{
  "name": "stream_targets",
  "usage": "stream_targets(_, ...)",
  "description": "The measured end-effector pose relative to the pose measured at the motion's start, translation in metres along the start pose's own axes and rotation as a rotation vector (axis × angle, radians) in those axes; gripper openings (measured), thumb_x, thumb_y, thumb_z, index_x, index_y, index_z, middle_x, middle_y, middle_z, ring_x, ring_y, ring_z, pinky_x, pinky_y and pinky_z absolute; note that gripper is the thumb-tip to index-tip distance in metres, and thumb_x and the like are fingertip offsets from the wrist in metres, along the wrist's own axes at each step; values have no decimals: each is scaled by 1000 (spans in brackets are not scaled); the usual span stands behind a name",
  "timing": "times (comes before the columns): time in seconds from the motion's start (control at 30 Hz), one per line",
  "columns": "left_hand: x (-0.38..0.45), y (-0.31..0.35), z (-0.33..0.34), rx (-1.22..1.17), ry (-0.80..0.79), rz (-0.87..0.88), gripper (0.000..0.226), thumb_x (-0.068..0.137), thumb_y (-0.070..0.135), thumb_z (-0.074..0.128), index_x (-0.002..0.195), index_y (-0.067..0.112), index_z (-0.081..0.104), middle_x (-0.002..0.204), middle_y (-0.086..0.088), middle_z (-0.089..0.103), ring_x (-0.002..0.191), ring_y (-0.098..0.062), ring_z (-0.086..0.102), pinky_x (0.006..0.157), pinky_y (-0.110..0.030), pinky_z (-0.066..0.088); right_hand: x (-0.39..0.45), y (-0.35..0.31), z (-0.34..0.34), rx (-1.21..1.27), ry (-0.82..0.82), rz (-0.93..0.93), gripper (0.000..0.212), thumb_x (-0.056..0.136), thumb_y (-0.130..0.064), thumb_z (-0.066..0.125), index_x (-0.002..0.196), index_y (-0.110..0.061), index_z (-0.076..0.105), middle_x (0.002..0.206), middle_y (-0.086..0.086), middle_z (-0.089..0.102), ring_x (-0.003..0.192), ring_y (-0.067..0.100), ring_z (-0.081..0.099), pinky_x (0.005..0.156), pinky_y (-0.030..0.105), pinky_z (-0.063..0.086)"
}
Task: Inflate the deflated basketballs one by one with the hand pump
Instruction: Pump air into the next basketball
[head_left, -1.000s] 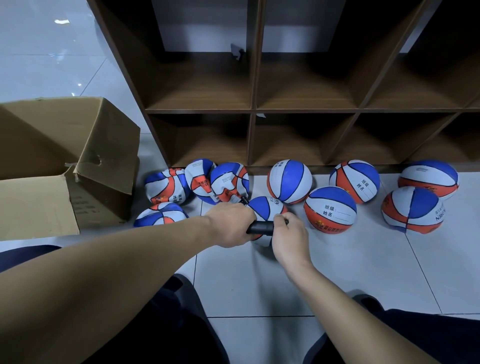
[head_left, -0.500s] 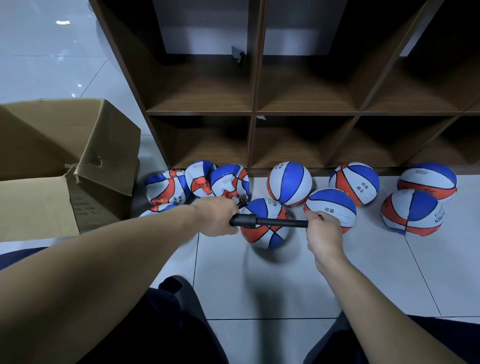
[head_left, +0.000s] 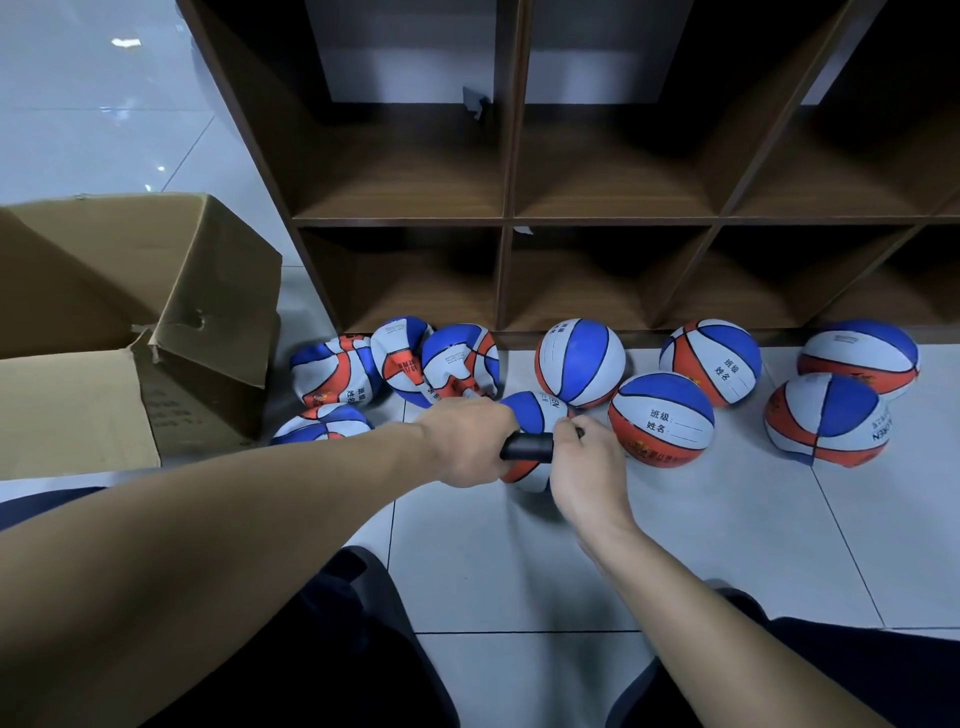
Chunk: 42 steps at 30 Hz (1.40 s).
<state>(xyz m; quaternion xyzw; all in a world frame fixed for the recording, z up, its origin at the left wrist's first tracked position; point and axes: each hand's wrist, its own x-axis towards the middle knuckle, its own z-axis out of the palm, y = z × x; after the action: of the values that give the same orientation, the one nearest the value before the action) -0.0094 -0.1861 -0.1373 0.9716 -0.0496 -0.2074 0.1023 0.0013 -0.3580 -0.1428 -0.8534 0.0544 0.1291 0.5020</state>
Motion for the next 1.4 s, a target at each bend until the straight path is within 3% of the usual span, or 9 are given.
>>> stream_targets(0.13, 2, 1, 1, -6, 11, 5, 17, 95, 33, 64, 81, 24, 62, 75, 0, 64, 68, -21, 62, 55, -32, 42, -1, -4, -3, 53, -12, 18, 29, 109, -15, 46, 82, -9, 54, 69, -1, 54, 49, 3, 55, 45, 14, 37)
stream_targets(0.3, 2, -2, 1, -27, 15, 20, 20, 97, 39, 64, 84, 24, 65, 76, 2, 64, 70, -18, 61, 57, -33, 45, 7, -1, -2, 32, -54, 46, 32, 106, -19, 50, 74, -17, 51, 74, 2, 51, 66, 21, 47, 59, 32, 36)
stream_targets(0.43, 1, -7, -2, -34, 31, 30, 23, 98, 40, 63, 82, 23, 64, 74, 2, 63, 67, -15, 57, 56, -32, 40, 14, -1, -13, 20, -53, 67, 34, 101, -18, 53, 68, -16, 46, 67, 1, 46, 64, 22, 40, 60, 33, 32)
stream_targets(0.7, -3, -37, -2, -41, -28, -30, 24, 96, 42, 65, 80, 25, 60, 72, 5, 61, 68, -18, 62, 66, -41, 56, 40, 8, -57, 169, 82, 257, 37, 93, -17, 56, 65, -20, 33, 51, -9, 30, 60, 22, 27, 57, 33, 23)
stream_targets(0.8, -1, -27, -4, -22, -7, -27, 24, 98, 41, 63, 81, 25, 62, 74, 4, 61, 68, -17, 61, 62, -36, 53, 32, 3, -47, 121, 120, 158, 40, 94, -11, 52, 61, -20, 31, 47, -13, 30, 63, 23, 29, 59, 36, 24)
stream_targets(0.9, 0, -19, -4, -17, 7, -33, 21, 98, 39, 61, 84, 23, 65, 77, 2, 65, 72, -20, 64, 61, -35, 52, 19, -3, -32, 48, 111, 66, 39, 98, -14, 51, 61, -18, 40, 55, -7, 43, 63, 24, 38, 60, 37, 31)
stream_targets(1.1, -1, -14, 2, 35, 27, 18, 23, 98, 38, 60, 80, 23, 61, 75, 2, 62, 68, -19, 58, 56, -32, 39, 1, -3, -5, -18, -62, 40, 31, 103, -20, 49, 73, -14, 49, 69, 1, 50, 68, 24, 47, 65, 38, 38)
stream_targets(1.3, 2, -8, 8, -11, 38, 28, 19, 97, 36, 63, 82, 24, 63, 74, 3, 63, 70, -19, 60, 57, -34, 43, -2, -7, -4, -14, -75, 10, 32, 108, -17, 47, 77, -13, 51, 70, 0, 52, 68, 20, 55, 51, 23, 39)
stream_targets(1.4, 3, -9, 6, 6, 43, 40, 22, 97, 40, 62, 83, 24, 63, 75, 3, 64, 71, -21, 62, 60, -36, 50, -3, -10, -7, 8, -91, 21, 31, 109, -10, 45, 78, -9, 49, 70, 1, 50, 47, -2, 54, 40, 10, 35)
